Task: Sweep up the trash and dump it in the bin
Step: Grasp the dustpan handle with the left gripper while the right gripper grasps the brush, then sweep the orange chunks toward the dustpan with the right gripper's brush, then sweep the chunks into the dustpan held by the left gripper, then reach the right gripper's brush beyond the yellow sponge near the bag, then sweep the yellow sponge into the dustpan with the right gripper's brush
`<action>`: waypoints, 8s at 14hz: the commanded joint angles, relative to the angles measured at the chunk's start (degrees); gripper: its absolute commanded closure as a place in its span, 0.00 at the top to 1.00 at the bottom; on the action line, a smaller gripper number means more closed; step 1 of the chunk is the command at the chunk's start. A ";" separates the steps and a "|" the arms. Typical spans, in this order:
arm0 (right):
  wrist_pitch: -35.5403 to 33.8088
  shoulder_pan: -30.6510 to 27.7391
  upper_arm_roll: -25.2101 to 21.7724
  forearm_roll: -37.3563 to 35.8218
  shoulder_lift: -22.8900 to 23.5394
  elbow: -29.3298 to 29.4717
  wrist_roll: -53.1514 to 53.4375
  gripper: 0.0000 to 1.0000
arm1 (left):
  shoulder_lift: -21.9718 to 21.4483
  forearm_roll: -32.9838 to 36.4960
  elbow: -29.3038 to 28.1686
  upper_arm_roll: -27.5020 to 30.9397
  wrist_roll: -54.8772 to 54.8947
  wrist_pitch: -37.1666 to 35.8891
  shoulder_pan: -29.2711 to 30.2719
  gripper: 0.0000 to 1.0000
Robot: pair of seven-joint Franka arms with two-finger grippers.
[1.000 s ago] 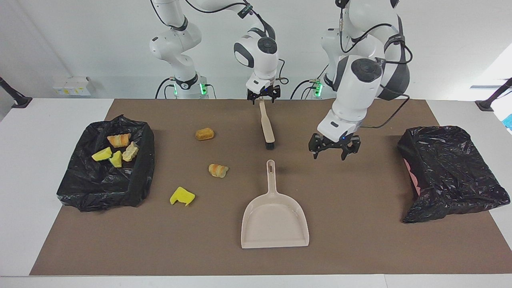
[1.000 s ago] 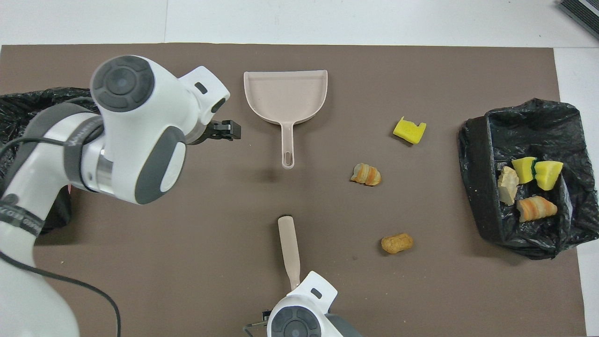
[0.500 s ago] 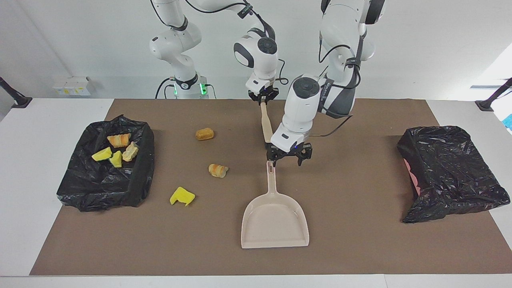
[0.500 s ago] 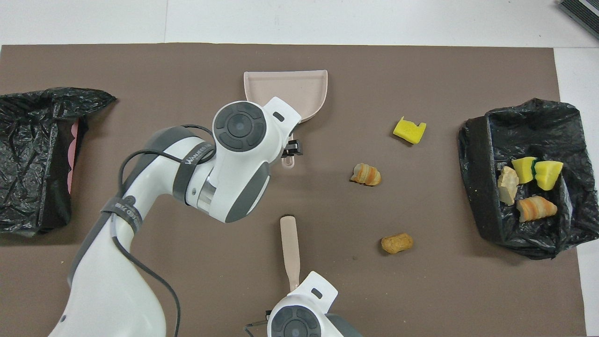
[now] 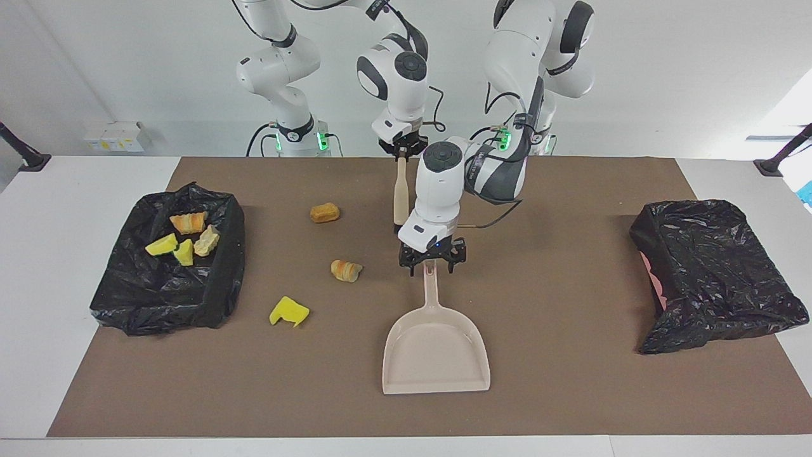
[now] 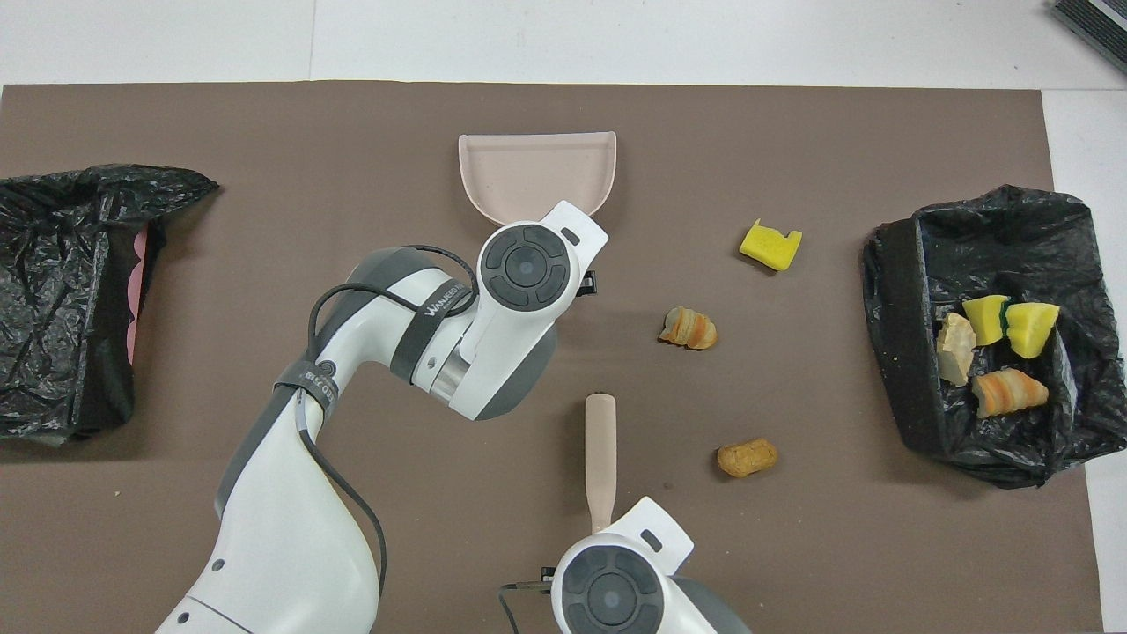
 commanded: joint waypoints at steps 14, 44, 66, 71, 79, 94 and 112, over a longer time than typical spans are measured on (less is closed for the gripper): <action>-16.17 -16.72 0.31 1.59 -10.47 -7.12 21.70 0.00 | -3.59 1.25 -0.33 0.23 23.19 -2.52 5.85 0.00; 0.70 -12.95 0.84 11.29 10.53 9.22 -22.49 0.00 | -23.38 1.25 -27.85 0.06 90.39 -4.12 3.22 0.00; -4.15 -14.10 1.01 3.55 -2.05 -4.66 4.82 0.00 | -27.15 -0.51 -35.58 -0.03 98.73 -1.30 4.37 0.00; 2.64 -11.90 1.01 8.04 4.72 1.64 -0.62 0.00 | -28.12 -0.51 -36.46 0.06 97.33 -1.13 1.37 0.00; -6.31 -13.90 1.28 8.39 7.37 13.69 -22.67 0.00 | -27.15 -4.28 -35.76 0.15 96.90 -0.43 6.03 0.00; -7.73 -40.01 1.36 -33.87 25.81 30.75 -39.72 0.00 | -19.61 -3.50 -18.91 0.32 77.64 -12.52 4.27 0.00; -13.62 -27.29 10.86 -5.95 26.35 28.99 -39.32 0.00 | -18.81 1.34 -23.02 0.15 78.08 -4.65 3.31 0.00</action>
